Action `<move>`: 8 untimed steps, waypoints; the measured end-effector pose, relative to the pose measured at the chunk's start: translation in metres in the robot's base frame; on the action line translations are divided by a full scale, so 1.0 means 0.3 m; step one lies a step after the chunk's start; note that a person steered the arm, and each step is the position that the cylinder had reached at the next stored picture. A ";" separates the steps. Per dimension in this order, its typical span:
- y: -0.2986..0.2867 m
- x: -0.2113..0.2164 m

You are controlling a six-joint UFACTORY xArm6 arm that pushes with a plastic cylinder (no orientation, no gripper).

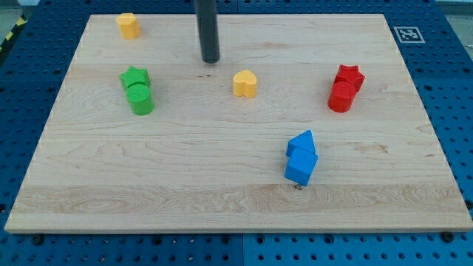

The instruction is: Move the yellow heart diagonally to the yellow hexagon

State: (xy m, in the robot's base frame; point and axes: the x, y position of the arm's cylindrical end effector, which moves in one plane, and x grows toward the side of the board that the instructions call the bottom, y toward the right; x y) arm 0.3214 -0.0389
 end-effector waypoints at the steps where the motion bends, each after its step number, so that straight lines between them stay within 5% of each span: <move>1: 0.109 0.044; 4: 0.313 0.215; 8: 0.137 0.282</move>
State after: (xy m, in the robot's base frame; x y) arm 0.4060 0.0023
